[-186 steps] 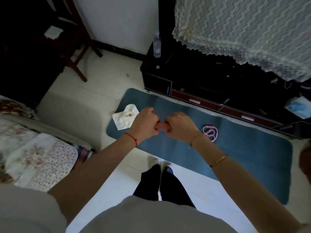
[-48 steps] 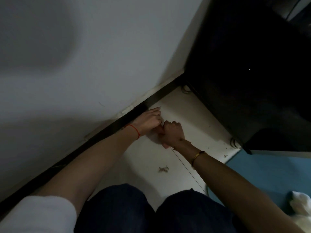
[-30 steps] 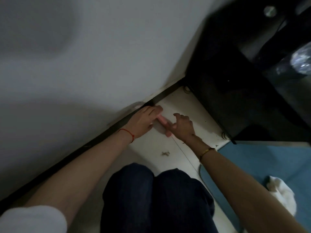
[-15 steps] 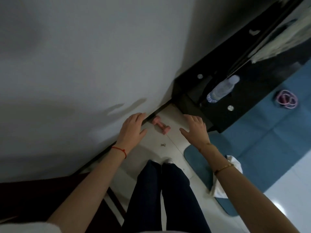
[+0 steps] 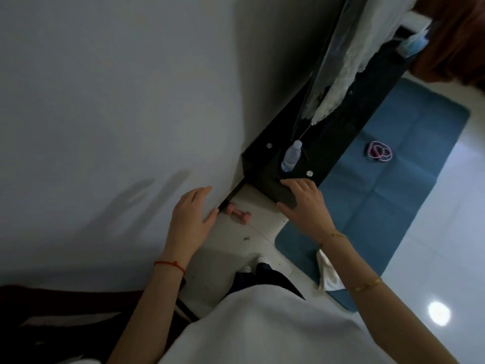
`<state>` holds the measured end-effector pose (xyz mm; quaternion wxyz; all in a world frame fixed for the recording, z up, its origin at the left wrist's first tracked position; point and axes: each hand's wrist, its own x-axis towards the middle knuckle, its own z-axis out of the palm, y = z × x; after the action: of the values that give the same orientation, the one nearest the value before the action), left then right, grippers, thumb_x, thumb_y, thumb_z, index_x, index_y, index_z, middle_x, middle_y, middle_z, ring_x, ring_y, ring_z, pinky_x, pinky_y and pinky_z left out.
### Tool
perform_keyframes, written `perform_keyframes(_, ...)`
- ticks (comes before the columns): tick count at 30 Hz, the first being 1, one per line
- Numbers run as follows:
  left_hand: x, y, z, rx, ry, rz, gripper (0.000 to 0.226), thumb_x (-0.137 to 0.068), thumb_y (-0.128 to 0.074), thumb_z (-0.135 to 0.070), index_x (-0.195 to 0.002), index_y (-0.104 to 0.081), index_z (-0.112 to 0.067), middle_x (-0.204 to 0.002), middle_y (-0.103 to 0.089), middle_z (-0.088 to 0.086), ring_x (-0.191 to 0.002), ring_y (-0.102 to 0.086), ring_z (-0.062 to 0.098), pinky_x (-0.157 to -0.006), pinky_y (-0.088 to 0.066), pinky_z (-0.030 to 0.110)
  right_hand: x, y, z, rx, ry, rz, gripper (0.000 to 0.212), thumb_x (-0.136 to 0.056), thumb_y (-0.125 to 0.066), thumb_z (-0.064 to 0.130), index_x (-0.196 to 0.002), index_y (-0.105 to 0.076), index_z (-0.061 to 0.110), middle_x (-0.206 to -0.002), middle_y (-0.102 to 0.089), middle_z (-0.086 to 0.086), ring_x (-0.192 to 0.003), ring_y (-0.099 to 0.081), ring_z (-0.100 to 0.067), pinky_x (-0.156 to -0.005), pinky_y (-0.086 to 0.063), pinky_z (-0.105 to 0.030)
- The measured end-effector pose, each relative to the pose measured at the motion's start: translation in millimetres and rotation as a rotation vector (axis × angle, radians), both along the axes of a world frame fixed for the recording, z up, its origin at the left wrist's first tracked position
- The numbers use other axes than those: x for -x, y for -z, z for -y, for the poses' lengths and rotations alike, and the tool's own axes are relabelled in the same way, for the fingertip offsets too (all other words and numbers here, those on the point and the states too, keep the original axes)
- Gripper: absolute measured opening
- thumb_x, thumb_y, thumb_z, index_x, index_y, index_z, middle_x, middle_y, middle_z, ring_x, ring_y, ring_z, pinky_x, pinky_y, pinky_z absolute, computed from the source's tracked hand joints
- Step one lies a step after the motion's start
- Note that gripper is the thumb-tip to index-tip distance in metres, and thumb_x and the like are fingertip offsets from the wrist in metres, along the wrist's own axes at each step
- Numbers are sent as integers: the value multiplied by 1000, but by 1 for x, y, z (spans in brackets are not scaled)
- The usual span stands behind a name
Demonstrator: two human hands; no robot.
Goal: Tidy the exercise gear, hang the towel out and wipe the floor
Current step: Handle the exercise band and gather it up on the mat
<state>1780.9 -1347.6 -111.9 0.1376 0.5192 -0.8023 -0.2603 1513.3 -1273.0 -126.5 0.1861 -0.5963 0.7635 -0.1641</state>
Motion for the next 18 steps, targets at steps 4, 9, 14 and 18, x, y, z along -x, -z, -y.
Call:
perform_keyframes(4,4,-21,-7,24,101,-8,52,-92,-63,-22,-141,-48,-13,-139,-53,7,-129,-45,22,-110,-36,35,-12,-16,-37,40,91,14,54,-86,-66,32,-136,-48,20,-132,-52,-2,-128,-38,-23,-106,-32,-39)
perform_keyframes(9,19,-37,-13,54,279,-4,51,-90,-66,-18,-138,-51,-8,-135,-55,10,-126,-48,26,-108,-37,35,-20,-30,-86,84,260,28,52,-85,-68,32,-132,-52,18,-128,-56,-2,-125,-41,-24,-104,-37,-41)
perform_keyframes(14,52,-46,-28,69,467,-7,50,-90,-67,-19,-137,-51,-10,-135,-56,11,-125,-49,28,-107,-37,38,-16,-44,-146,133,449,30,50,-86,-68,30,-132,-53,17,-128,-57,-2,-125,-42,-23,-104,-35,-38)
perform_keyframes(18,91,-51,-52,78,608,-28,50,-90,-67,-21,-137,-52,-13,-135,-55,7,-126,-48,24,-107,-37,34,-6,-47,-196,146,605,18,51,-87,-67,31,-134,-51,19,-132,-55,-1,-127,-40,-20,-105,-35,-35)
